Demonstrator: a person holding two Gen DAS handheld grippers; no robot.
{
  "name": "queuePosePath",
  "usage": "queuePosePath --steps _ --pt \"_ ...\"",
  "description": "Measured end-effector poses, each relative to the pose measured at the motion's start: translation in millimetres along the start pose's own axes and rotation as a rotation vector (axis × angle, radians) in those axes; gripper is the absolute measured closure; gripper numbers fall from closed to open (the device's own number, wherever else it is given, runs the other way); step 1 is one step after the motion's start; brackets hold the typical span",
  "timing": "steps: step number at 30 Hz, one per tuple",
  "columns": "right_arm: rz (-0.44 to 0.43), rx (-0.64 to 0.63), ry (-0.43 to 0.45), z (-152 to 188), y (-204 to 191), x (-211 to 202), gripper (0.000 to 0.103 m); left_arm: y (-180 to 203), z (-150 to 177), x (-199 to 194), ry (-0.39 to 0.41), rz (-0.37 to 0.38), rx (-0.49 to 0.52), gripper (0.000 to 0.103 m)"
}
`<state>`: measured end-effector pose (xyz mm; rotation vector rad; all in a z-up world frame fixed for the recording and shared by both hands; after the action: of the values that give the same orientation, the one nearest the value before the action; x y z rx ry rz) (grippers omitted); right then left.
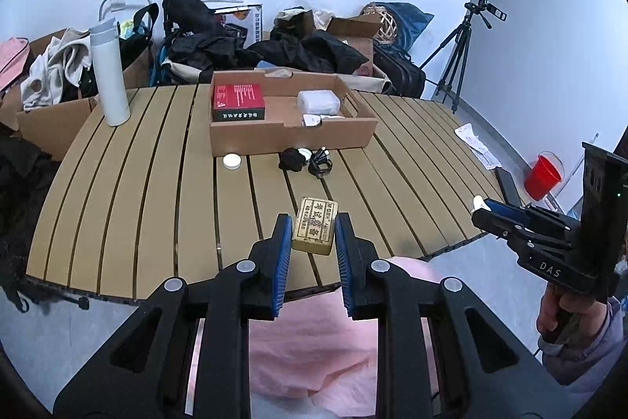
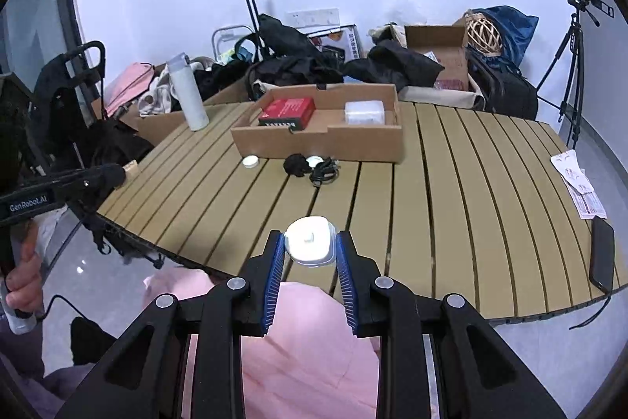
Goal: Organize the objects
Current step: 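Lower the gold box and white lid into the tray and open both tools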
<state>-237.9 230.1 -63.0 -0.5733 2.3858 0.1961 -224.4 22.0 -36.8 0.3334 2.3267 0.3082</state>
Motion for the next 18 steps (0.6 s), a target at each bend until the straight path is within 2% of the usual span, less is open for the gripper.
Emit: queuePosePath --steps 7,11,15,18 --pt "-0.004 0.013 -0.006 -4.4 8.0 9.4 0.074 -10.5 -18.3 15.8 -0.009 -0.021 -0.013 0.084" --pt "-0.017 0.026 -0.007 -18.5 21.0 22.1 0.074 -17.9 -50.3 37.3 -0.004 -0.016 -0.015 0.084" --pt "-0.065 0.033 0.014 -53.5 39.5 42.9 0.074 -22.7 -102.3 75.6 -0.012 0.025 -0.037 0.084" --pt "-0.108 0.018 0.029 -96.3 55.7 72.3 0.074 -23.8 -134.6 116.1 -0.067 0.059 -0.051 0.084"
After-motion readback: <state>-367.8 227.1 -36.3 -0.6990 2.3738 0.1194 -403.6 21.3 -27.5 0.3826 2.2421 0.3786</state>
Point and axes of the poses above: each gripper's, at about its wrist camera, not at the fingertips, and x roughly the way its jaws point, y to its right, z to its underside, the point moved 7 cm from there along x, roughly the way its jaws point, and after that the axes turned 9 degrees about -x, right-handed, at the moved point
